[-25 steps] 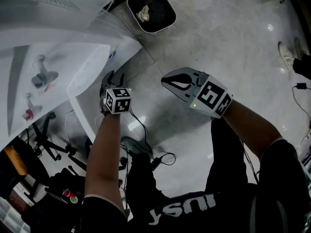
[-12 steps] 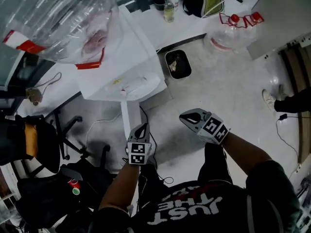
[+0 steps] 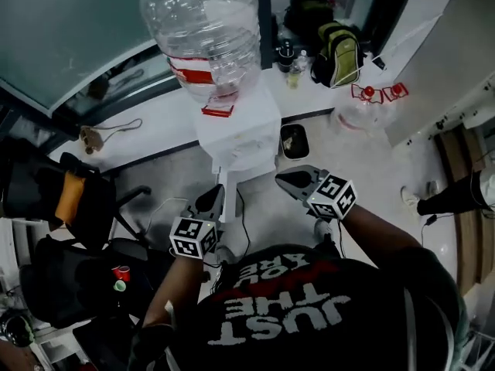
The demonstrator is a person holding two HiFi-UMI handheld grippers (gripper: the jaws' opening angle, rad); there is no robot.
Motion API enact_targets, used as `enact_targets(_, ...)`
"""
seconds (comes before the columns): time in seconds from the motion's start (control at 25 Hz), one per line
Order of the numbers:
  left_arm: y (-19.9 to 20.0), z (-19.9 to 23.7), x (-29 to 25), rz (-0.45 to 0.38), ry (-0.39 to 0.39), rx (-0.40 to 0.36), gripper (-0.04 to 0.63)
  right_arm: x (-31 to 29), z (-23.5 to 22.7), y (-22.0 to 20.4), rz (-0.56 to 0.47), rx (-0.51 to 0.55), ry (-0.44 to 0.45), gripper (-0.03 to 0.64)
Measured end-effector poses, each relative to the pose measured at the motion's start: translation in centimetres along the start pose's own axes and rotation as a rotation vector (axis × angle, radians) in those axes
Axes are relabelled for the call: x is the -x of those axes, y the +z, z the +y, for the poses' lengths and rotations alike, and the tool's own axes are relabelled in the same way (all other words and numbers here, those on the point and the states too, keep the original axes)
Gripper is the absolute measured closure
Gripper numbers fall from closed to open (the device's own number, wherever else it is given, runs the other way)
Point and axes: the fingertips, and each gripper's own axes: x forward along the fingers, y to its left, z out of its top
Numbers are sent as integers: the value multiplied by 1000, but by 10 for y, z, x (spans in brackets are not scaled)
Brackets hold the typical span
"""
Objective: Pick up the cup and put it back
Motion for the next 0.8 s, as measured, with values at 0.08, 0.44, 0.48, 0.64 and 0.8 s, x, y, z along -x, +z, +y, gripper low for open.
enact_targets(0.08, 37, -4, 23, -77, -13, 24, 588, 7, 10, 33, -23, 39, 9, 583)
enact_targets(0.44, 160, -15, 89, -302, -46, 16, 588, 54, 37, 165, -190, 121, 0, 583)
enact_targets(0.48, 170, -16, 92, -315, -49, 13, 588, 57, 37, 176, -203, 133, -6, 583)
enact_targets(0.64, 197, -21, 99, -348, -57, -24, 588, 71, 42, 208, -262, 168, -8, 583)
enact_targets(0.8, 197, -30, 100, -356, -76, -22, 588, 79, 43, 203, -272, 129, -2, 584)
